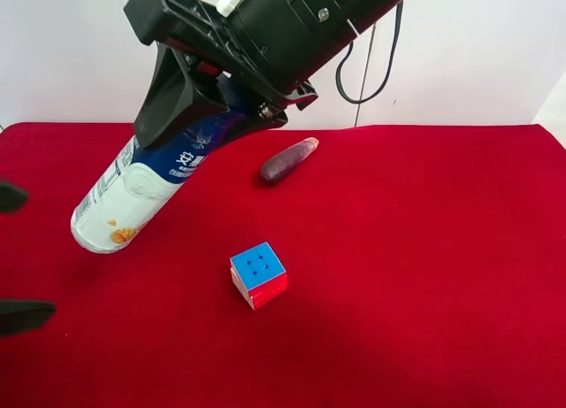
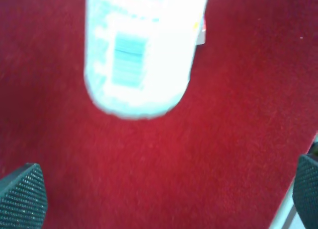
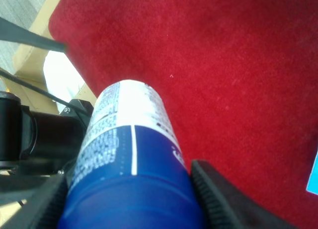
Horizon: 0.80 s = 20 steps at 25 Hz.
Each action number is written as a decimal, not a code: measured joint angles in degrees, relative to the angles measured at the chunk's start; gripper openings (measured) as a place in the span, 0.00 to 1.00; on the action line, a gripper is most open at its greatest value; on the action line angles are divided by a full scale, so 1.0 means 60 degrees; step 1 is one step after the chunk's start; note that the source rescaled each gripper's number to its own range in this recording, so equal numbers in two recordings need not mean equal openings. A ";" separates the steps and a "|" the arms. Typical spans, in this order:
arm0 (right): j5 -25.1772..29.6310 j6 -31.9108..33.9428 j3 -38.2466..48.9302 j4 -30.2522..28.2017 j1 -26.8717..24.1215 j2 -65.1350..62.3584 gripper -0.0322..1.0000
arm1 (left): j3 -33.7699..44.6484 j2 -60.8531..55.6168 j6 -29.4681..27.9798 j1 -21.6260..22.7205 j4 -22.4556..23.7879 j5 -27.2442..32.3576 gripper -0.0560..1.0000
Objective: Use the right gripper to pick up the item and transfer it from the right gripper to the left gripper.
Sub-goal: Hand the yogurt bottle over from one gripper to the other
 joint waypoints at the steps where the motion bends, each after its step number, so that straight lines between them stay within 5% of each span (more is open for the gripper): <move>1: 0.0000 0.0000 0.0000 0.0000 0.0000 0.0000 0.03 | 0.0000 0.0194 0.0008 -0.0108 0.0009 -0.0147 1.00; 7: 0.0000 0.0000 0.0000 -0.0008 0.0000 0.0000 0.03 | -0.0030 0.1094 0.0047 -0.0244 -0.0088 -0.1150 1.00; 20: 0.0000 -0.0009 0.0000 -0.0008 0.0000 0.0000 0.03 | -0.1569 0.2852 0.1129 -0.1262 -0.0426 -0.1480 1.00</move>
